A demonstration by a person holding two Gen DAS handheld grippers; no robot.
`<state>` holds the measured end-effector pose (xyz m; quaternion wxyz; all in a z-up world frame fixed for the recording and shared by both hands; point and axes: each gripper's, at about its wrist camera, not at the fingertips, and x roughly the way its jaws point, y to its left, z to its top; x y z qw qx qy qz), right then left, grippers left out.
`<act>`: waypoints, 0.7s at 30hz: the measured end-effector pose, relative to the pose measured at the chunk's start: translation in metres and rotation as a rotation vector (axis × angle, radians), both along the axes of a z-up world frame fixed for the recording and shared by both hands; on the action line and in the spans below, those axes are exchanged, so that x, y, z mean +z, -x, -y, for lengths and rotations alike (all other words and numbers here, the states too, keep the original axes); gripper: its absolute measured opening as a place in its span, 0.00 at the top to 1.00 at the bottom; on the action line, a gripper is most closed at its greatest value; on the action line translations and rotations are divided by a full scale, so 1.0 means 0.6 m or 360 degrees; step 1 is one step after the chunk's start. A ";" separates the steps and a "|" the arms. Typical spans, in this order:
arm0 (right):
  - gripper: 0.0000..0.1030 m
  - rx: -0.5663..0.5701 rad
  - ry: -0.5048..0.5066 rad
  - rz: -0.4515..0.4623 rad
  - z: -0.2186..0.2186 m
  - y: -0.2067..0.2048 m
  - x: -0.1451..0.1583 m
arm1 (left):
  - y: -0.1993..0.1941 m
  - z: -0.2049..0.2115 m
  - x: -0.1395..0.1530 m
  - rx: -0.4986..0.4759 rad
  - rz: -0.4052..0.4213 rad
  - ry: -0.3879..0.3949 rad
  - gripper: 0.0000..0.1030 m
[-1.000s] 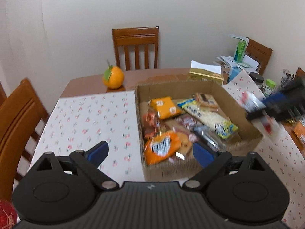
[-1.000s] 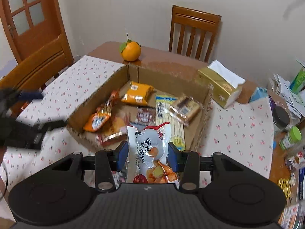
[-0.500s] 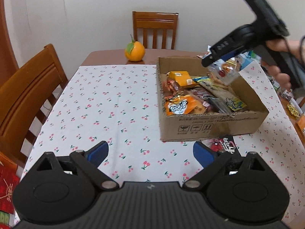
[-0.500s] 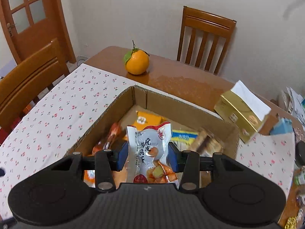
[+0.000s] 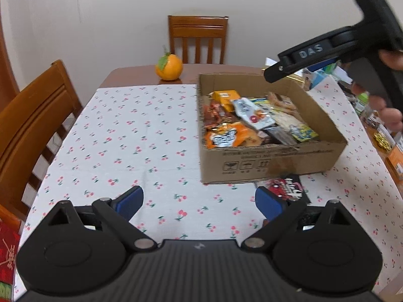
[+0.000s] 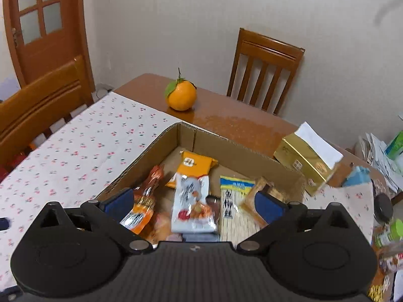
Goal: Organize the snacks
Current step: 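Open the right tool to drop the clear quail-egg pack into the box, then move both tools back out of the box toward the remaining snack packs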
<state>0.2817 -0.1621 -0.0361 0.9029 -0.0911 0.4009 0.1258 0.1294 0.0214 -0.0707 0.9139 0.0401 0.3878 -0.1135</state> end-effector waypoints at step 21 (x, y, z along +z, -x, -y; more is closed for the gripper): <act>0.00 -0.0114 0.0054 0.0054 0.087 0.247 -0.034 | 0.081 0.095 0.004 0.0000 -0.0078 -0.0100 0.07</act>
